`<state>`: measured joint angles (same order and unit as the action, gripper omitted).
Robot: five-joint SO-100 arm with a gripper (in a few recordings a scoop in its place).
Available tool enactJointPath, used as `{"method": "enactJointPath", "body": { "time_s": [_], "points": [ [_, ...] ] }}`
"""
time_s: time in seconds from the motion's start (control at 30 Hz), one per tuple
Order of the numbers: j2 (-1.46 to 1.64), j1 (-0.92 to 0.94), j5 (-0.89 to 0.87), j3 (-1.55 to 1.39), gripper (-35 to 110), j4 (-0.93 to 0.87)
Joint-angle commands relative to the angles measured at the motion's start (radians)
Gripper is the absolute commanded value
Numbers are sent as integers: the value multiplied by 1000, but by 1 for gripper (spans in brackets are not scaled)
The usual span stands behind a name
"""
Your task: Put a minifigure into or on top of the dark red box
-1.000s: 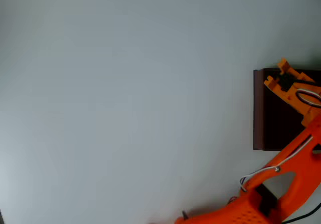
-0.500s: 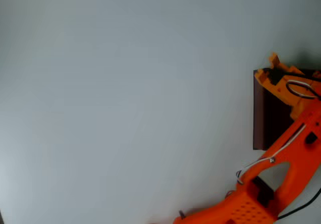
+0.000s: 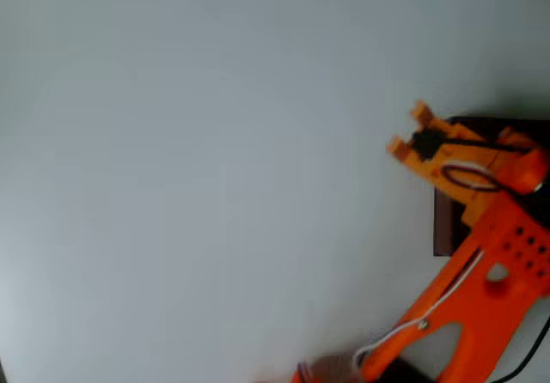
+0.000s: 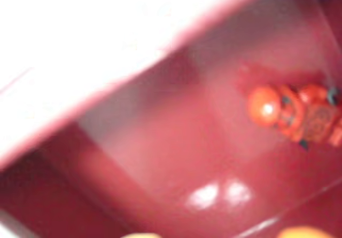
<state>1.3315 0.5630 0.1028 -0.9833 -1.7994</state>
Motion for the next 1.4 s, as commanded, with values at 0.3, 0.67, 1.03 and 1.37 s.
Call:
{"method": "enactJointPath", "body": {
  "time_s": [0.3, 0.67, 1.03, 1.37],
  "points": [
    [818, -193, -118, -663, 11, 35],
    [1308, -491, -324, -1000, 12, 106],
    [1793, -767, -380, -1425, 11, 314],
    [2020, -824, -328, -1629, 14, 295]
  ]
}}
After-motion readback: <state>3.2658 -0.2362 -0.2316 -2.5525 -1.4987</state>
